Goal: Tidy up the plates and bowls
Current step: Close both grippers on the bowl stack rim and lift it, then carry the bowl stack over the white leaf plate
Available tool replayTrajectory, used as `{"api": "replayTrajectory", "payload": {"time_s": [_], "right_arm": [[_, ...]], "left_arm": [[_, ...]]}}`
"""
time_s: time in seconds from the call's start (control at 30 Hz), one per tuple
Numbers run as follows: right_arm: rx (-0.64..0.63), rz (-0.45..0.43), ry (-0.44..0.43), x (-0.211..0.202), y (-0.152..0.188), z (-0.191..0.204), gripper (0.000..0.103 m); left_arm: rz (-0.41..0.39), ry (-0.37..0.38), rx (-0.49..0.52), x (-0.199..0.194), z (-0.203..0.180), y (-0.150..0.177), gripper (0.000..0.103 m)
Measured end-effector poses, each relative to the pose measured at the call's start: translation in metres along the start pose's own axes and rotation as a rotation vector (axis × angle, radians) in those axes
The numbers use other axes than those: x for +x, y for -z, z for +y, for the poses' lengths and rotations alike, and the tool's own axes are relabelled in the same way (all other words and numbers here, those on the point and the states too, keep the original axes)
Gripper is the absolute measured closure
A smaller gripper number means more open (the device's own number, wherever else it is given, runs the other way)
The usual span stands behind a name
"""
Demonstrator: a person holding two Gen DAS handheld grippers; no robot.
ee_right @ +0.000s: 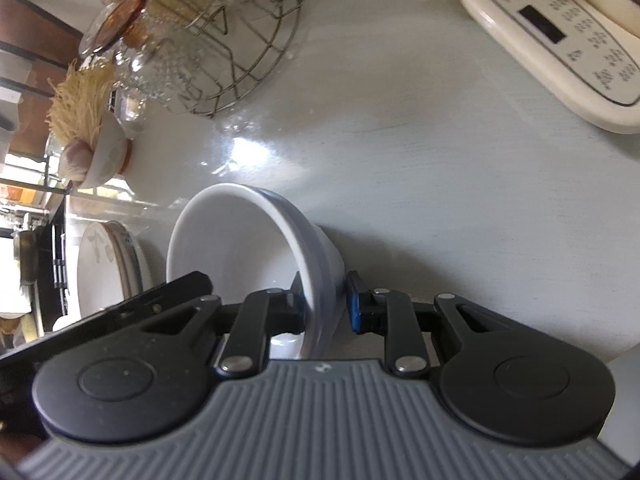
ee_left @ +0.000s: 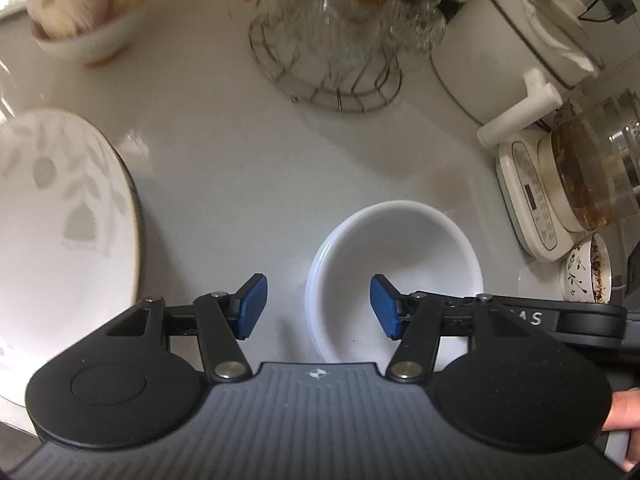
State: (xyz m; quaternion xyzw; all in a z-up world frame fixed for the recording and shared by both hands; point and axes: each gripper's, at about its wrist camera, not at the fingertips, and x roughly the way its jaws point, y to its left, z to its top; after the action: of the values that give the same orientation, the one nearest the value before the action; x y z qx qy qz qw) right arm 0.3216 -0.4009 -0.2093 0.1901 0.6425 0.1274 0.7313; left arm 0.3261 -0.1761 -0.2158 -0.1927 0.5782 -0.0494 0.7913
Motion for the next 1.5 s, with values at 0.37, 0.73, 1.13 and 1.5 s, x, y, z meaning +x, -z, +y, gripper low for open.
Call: {"api": "replayTrajectory", "payload": {"time_s": [0.37,0.73,1.13,1.5], "right_arm": [[-0.035,-0.033,-0.013,0.002,0.003,0.0,0.084],[-0.09,-0.102,0.038,0.002,0.008,0.012,0.084],[-0.031,-0.091,0.021,-0.011,0.026,0.035,0.085],[-0.05,-0.113,0.006,-0.036,0.028,0.062,0.085]], "left_arm": [[0.015,0.043,-0.034,0.023,0.002,0.01,0.055],[0.015,0.135,-0.019,0.029,0.017,0.007,0.078],[-0.002,0.163,0.011,-0.001,0.032,-0.008,0.079],[-0.022,0.188,0.008,-0.044,0.044,-0.013,0.078]]}}
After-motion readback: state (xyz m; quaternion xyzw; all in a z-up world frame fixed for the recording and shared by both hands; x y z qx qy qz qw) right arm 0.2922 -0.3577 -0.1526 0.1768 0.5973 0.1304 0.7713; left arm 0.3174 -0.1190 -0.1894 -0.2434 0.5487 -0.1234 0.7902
